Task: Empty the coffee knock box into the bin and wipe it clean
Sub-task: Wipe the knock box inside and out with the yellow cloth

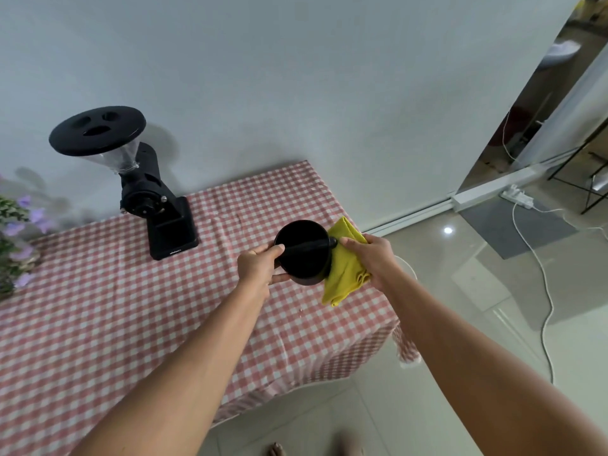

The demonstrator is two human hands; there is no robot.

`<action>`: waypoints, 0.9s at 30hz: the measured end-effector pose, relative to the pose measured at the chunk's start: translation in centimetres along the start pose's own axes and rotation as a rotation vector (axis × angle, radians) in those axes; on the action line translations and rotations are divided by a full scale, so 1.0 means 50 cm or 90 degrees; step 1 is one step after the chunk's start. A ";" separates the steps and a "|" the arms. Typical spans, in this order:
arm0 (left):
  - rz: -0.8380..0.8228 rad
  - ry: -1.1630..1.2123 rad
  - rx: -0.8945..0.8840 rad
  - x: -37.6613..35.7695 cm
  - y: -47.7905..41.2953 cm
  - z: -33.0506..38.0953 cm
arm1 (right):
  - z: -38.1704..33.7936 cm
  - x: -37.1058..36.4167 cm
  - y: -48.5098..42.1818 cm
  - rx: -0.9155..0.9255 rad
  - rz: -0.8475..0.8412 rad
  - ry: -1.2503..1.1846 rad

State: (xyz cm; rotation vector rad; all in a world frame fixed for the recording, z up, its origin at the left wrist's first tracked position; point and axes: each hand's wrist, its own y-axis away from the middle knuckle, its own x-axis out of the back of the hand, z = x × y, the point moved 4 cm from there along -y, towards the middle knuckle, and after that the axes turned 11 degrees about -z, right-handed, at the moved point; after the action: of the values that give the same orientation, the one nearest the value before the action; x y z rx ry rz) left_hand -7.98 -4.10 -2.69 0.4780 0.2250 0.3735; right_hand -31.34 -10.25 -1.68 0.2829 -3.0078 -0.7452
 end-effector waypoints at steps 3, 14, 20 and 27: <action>0.007 0.006 0.016 -0.004 0.006 -0.017 | 0.002 0.022 0.005 0.001 -0.004 0.044; 0.046 0.056 0.051 -0.011 0.042 -0.091 | 0.047 0.051 0.002 0.055 -0.058 0.186; 0.098 0.062 0.046 0.034 0.049 -0.089 | 0.106 0.049 -0.008 -0.023 -0.147 -0.016; 0.128 0.055 0.062 0.038 0.059 -0.118 | 0.187 0.114 -0.055 -0.097 -0.024 0.112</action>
State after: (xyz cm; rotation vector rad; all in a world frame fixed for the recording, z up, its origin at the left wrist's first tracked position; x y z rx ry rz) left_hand -8.87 1.48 -6.60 0.5838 0.2810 0.5830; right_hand -37.14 -9.40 -11.31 0.3784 -2.7718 -0.8965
